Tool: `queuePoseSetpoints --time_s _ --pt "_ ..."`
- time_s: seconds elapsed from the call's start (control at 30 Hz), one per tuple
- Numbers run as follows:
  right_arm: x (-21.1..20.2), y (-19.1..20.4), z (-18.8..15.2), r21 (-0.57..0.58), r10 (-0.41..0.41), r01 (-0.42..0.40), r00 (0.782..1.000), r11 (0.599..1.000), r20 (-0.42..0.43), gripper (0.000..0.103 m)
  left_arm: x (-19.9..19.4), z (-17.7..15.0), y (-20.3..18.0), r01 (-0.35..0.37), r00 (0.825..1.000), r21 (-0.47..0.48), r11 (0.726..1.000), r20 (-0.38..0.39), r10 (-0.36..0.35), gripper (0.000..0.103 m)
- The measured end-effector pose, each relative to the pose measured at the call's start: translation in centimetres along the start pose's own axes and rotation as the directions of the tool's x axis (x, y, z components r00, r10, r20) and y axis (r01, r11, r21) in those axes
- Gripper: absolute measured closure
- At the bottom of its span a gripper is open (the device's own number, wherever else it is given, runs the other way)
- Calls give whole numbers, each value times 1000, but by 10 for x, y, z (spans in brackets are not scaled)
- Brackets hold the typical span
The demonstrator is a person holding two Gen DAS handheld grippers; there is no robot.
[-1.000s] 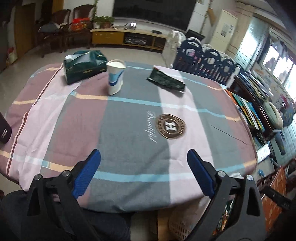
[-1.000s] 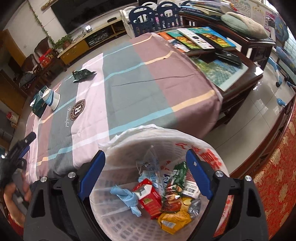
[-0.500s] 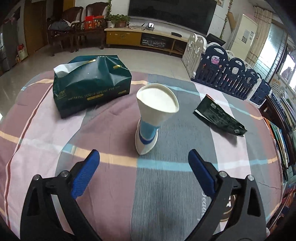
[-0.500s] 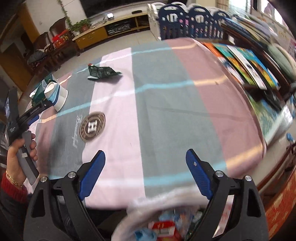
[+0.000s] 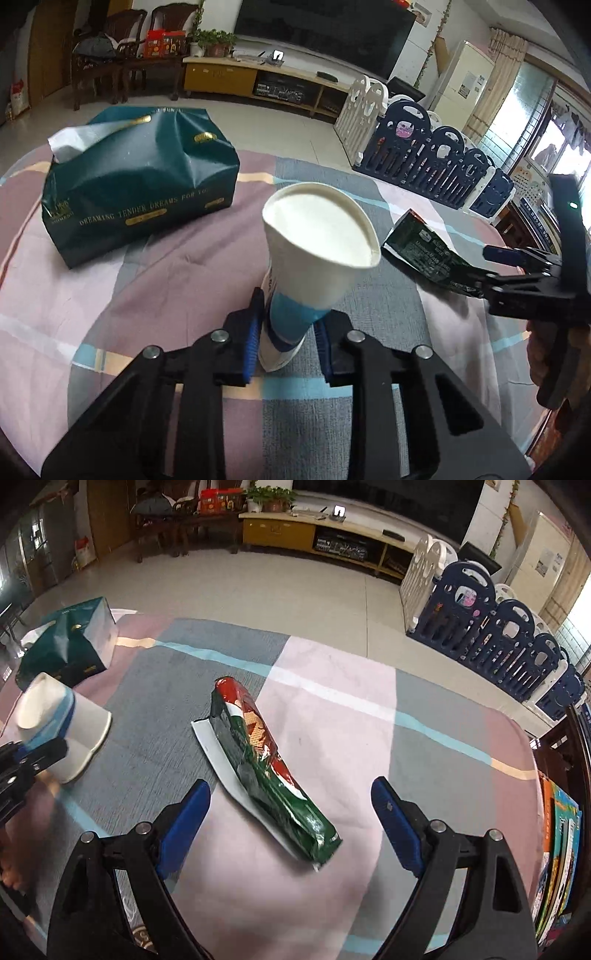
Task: Collect trash
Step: 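Grasp the green wrapper with the right gripper while the left lifts the cup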
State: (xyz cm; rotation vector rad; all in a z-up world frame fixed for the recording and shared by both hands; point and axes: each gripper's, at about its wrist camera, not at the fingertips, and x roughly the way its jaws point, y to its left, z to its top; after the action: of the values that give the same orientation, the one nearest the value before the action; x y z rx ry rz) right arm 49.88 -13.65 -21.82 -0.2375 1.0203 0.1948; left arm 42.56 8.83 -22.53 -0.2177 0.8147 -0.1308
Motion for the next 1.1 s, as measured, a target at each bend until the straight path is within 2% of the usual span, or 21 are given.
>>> queuePoseSetpoints --time_s 0.07,0.1,0.13,0.17,0.23,0.4,0.63,0.87,1.0,1.1 --pt "16 3 2 18 -5 6 999 1000 -37 18 -8 -1 -5 -17 999 24 1000 31 16 80" --pt "19 3 0 30 6 -5 999 1000 -49 35 -13 -2 -5 -21 999 22 1000 42 20 80" --pt "22 4 -3 47 28 -25 997 999 -67 59 -19 -3 -6 -25 998 17 1000 52 24 80" --pt "23 4 -8 75 39 -33 996 997 -82 63 -26 -5 -8 -36 997 16 999 67 35 81" --pt "13 5 -20 106 78 -71 995 992 -69 88 -42 -9 -16 -56 994 31 998 95 53 81" --pt "-44 12 -68 167 112 -107 994 980 -21 91 -94 -28 -38 -96 986 48 994 139 89 81" --pt "-180 19 -155 219 153 -173 983 960 104 91 -198 -68 -73 -112 975 56 992 198 99 81" --pt "-301 19 -231 253 37 -90 978 963 207 91 -294 -106 -123 -70 968 102 992 246 43 81" --pt "-342 18 -267 303 -18 -53 974 951 225 91 -344 -131 -152 -53 966 151 987 260 12 81" --pt "-364 18 -288 338 -24 -60 970 939 240 91 -371 -147 -170 -45 964 179 983 265 -4 81"
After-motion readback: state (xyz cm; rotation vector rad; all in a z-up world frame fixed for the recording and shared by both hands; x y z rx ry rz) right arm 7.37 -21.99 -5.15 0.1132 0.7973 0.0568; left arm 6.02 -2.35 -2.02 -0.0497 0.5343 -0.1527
